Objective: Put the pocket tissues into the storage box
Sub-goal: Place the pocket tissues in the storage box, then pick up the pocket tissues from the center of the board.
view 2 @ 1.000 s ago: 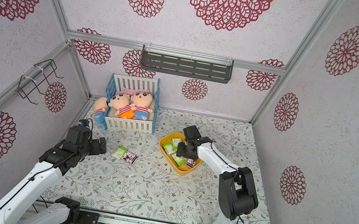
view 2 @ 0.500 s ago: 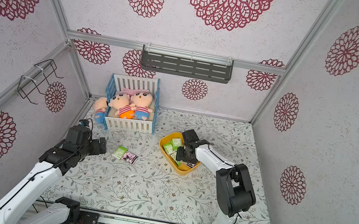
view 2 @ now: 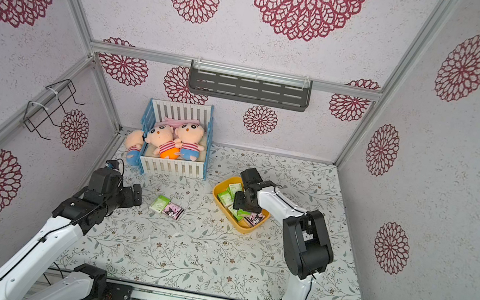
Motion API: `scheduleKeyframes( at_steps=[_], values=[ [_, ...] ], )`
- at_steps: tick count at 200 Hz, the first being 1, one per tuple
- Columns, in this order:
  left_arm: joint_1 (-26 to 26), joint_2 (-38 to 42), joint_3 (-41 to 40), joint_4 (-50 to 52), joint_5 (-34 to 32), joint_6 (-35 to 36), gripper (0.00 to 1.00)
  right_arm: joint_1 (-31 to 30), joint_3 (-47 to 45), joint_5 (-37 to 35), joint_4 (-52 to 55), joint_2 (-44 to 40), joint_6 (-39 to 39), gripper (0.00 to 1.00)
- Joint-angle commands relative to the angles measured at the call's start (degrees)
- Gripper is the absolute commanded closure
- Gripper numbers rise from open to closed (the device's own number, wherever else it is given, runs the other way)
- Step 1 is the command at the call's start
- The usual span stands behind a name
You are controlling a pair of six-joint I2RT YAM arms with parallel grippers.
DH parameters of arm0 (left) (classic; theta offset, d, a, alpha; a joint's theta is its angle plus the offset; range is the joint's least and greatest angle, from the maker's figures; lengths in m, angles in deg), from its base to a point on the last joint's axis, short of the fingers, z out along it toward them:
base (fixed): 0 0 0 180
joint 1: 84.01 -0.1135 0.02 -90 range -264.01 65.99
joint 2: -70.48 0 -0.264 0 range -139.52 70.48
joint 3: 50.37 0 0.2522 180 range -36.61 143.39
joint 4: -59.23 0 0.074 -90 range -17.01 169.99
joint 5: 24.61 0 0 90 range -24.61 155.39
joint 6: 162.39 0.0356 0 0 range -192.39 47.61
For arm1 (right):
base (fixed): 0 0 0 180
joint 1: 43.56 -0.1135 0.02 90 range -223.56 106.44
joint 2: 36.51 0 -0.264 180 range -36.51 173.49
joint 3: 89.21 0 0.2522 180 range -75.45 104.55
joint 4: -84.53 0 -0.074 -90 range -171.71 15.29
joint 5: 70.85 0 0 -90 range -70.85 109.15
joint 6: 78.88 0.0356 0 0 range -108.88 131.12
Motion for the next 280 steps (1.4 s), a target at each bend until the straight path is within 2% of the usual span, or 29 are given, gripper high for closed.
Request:
scheduleKeyframes(
  at_steps=[1,45,134,182,216,236,266,280],
  values=[
    [0.7,0.3,1.2,0.4,-0.7,0.9,0.03,0.2,2.8,-1.4,-0.1,0.9,-1.4,0.33],
    [0.7,0.7,1.2,0.5,-1.0,0.9,0.03,1.0,4.2,-2.1,1.1,2.0,-2.6,0.33],
    [0.8,0.3,1.2,0.2,-0.7,1.0,0.03,2.7,-5.5,-6.5,2.4,-6.8,-3.1,0.33],
    [0.9,0.1,1.3,0.3,-0.5,0.9,0.03,3.0,-1.7,-7.2,4.4,-9.5,-3.7,0.27],
    [0.9,0.4,1.2,0.3,-0.7,0.9,0.03,2.6,1.1,-7.2,5.5,-10.8,-4.2,0.26],
    [0.9,0.1,1.2,0.2,-0.6,0.8,0.03,-0.1,4.2,-8.2,6.0,-12.0,-6.0,0.26],
    [0.9,-0.2,1.2,0.1,-0.7,0.6,0.03,-10.4,9.0,-8.3,4.0,-11.7,-10.6,0.25],
    [0.9,0.0,1.3,0.3,-1.0,0.4,0.03,-14.3,10.2,-5.5,2.3,-10.0,-10.5,0.24]
  ],
)
